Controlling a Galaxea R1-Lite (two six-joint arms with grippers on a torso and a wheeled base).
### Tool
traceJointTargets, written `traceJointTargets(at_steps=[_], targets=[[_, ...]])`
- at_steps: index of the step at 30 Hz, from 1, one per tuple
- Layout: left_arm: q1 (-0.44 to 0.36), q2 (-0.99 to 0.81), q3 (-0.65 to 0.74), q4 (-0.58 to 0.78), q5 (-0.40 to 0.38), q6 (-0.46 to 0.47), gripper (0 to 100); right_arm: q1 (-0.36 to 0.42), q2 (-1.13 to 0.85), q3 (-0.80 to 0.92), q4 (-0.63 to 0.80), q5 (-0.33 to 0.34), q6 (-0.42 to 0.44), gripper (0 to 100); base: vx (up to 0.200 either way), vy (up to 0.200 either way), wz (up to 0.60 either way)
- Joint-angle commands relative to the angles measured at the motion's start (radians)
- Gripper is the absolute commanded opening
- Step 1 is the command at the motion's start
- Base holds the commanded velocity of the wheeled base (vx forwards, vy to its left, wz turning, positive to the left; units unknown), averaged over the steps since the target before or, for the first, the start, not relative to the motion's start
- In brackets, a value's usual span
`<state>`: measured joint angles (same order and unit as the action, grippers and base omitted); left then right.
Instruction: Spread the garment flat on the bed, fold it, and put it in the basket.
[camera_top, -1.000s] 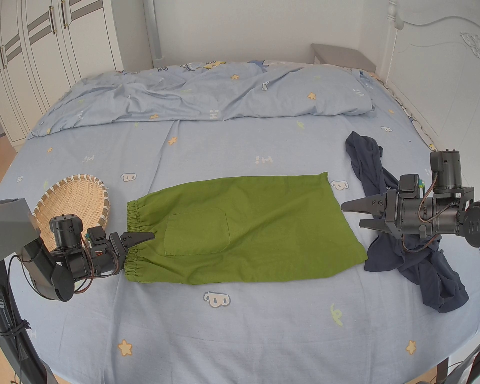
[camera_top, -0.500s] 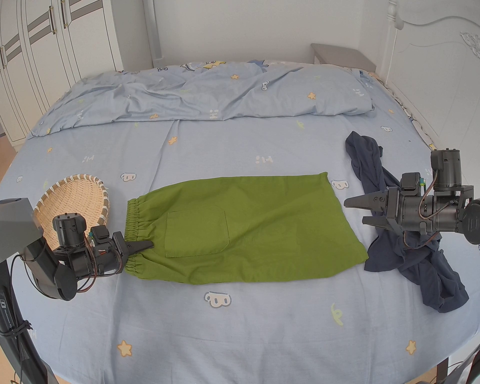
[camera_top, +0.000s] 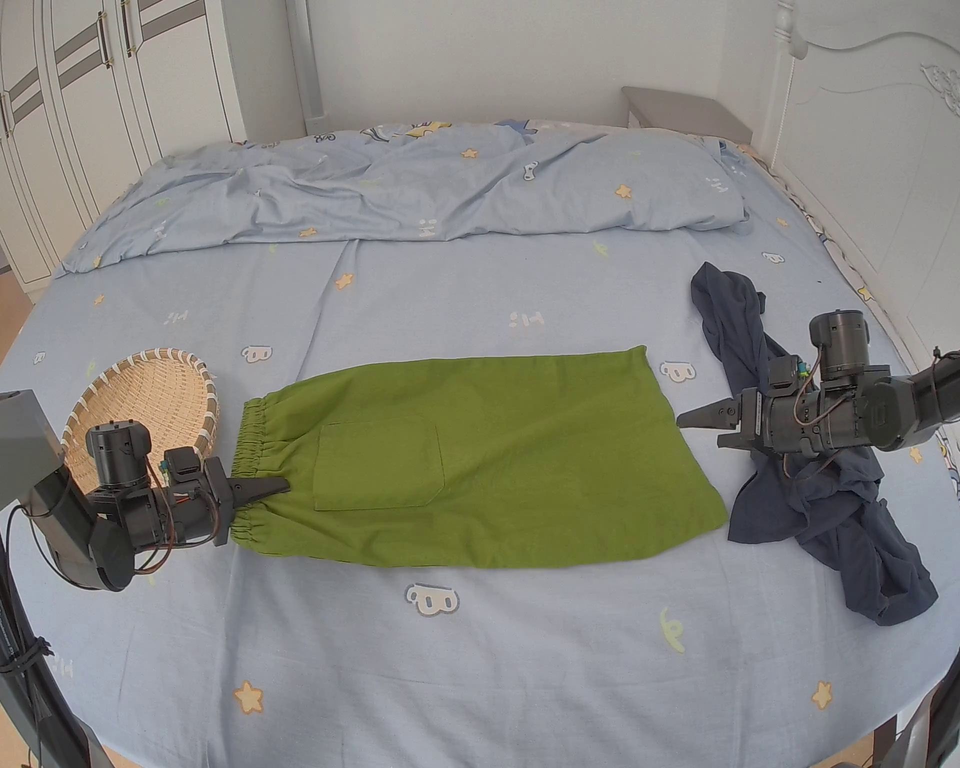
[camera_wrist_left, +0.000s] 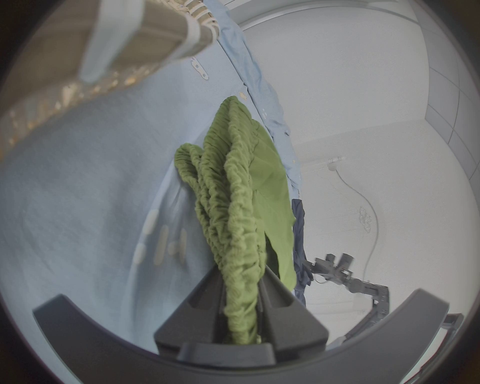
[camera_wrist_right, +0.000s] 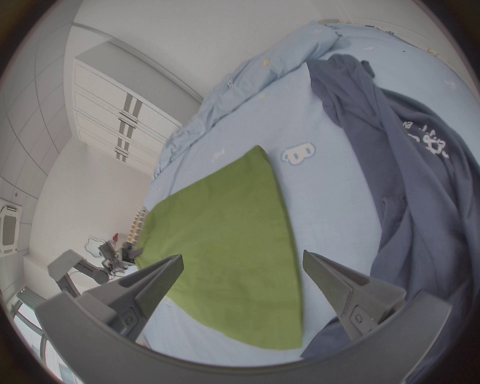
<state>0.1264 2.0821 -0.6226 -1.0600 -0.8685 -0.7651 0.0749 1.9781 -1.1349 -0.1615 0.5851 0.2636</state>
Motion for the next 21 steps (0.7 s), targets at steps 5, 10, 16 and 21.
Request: traceJointTargets(at_steps=[5,10,16,21], targets=[[0.081,-0.063,-0.013,0.035,-0.060,0.000,0,-0.004,0.182,-0.101,0.057,-0.002,-0.058,100,0.000,0.000,0.00],[0.072,-0.057,-0.011,0.035,-0.060,0.000,0,0.008,0.199,-0.100,0.062,0.025,-0.060,100,0.000,0.000,0.00],[0.070,-0.051,-0.011,0.032,-0.060,0.003,0,0.028,0.192,-0.095,0.105,0.090,-0.060,100,0.000,0.000,0.00],[0.067,-0.051,-0.008,0.032,-0.060,0.003,0,0.037,0.192,-0.095,0.128,0.125,-0.060,100,0.000,0.000,0.00]])
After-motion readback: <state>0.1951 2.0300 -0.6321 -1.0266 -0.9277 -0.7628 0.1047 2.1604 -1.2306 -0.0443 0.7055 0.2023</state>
